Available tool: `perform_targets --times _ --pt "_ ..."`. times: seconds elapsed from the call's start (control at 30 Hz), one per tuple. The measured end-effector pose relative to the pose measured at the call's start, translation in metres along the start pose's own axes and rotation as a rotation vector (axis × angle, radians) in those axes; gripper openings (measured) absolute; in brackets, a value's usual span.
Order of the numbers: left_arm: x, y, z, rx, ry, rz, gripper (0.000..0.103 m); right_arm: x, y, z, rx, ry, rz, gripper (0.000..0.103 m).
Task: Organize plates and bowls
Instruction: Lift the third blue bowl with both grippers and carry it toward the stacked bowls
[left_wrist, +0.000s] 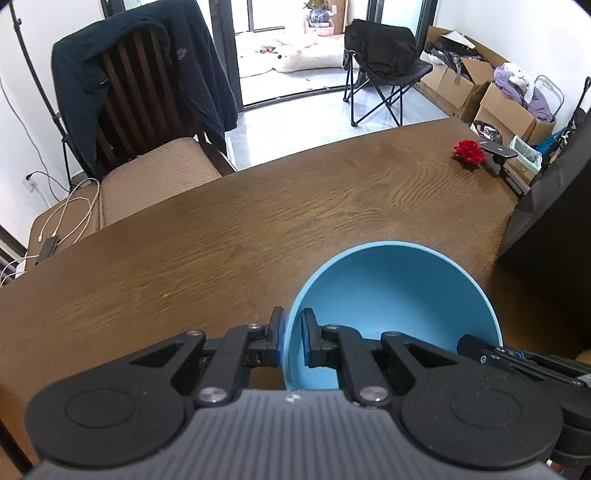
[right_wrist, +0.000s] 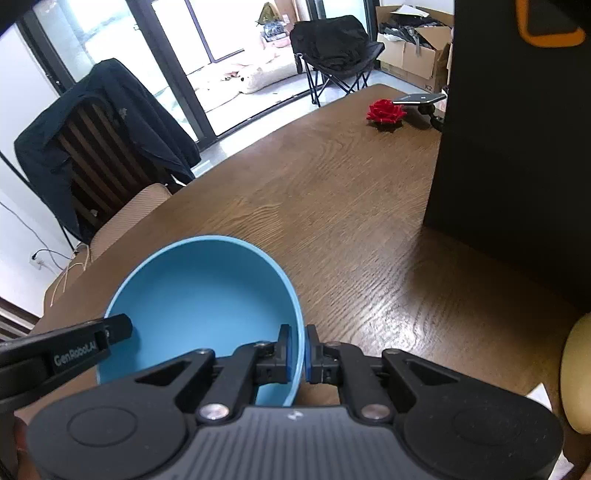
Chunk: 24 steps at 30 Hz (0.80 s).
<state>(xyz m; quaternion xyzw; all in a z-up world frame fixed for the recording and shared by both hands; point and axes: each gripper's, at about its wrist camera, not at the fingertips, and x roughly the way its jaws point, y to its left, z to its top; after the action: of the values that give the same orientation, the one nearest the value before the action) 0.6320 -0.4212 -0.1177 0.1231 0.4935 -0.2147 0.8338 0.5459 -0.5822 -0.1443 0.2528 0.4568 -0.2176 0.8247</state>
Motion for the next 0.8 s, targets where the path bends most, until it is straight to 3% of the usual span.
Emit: perform_targets --times 0.47,0.8 --pt "-0.082 0.003 -0.043 -0.057 -0.064 0.024 0.01 -0.073 -0.001 -0.037 -0.064 -0.04 0.046 0.006" --pt "-0.145 0.001 -0.09 -0.109 -0.103 0.043 0.01 -0.134 -0.01 -0.073 -0.114 -0.065 0.09 0.006"
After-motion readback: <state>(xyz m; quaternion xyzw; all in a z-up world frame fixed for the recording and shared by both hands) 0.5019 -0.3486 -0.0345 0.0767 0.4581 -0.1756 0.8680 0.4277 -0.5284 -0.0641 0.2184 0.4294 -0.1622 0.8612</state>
